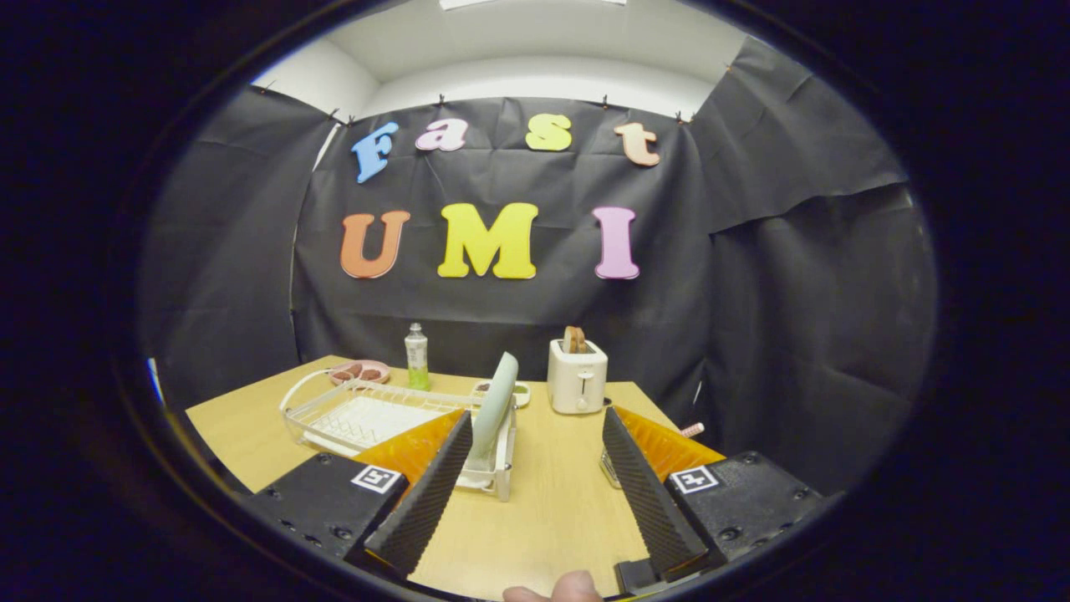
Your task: Take the plate from the dish rack, then take the spoon from the basket and place it into the plate.
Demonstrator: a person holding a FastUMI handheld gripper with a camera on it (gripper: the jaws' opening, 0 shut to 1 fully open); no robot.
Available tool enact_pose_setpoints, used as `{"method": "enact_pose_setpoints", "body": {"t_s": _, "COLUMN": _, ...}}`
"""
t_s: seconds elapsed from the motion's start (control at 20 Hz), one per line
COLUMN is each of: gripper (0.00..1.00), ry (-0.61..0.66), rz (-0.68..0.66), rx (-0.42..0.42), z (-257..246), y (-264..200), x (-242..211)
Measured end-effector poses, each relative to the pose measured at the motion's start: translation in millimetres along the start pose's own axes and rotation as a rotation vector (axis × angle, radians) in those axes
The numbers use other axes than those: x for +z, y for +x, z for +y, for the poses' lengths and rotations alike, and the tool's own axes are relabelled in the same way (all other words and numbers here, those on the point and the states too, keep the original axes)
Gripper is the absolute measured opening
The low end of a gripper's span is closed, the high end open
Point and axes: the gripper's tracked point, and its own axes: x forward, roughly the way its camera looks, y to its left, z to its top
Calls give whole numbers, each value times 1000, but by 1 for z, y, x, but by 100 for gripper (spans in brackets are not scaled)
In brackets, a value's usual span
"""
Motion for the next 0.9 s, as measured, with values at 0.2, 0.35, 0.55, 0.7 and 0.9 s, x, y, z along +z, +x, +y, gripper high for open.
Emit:
{"method": "enact_pose_setpoints", "body": {"t_s": 0.2, "gripper": 100, "ry": -31, "rz": 68, "rx": 46, "z": 1, "y": 50, "x": 33}}
{"method": "enact_pose_setpoints", "body": {"t_s": 0.35, "gripper": 100, "ry": -66, "rz": 121, "rx": 77, "z": 11, "y": 95, "x": 51}}
{"method": "enact_pose_setpoints", "body": {"t_s": 0.55, "gripper": 100, "ry": -55, "rz": 241, "rx": 143, "z": 32, "y": 153, "x": 51}}
{"method": "enact_pose_setpoints", "body": {"t_s": 0.7, "gripper": 100, "ry": -29, "rz": 357, "rx": 162, "z": 43, "y": 186, "x": 37}}
{"method": "enact_pose_setpoints", "body": {"t_s": 0.9, "gripper": 100, "ry": 38, "rz": 507, "rx": 168, "z": 55, "y": 211, "x": 15}}
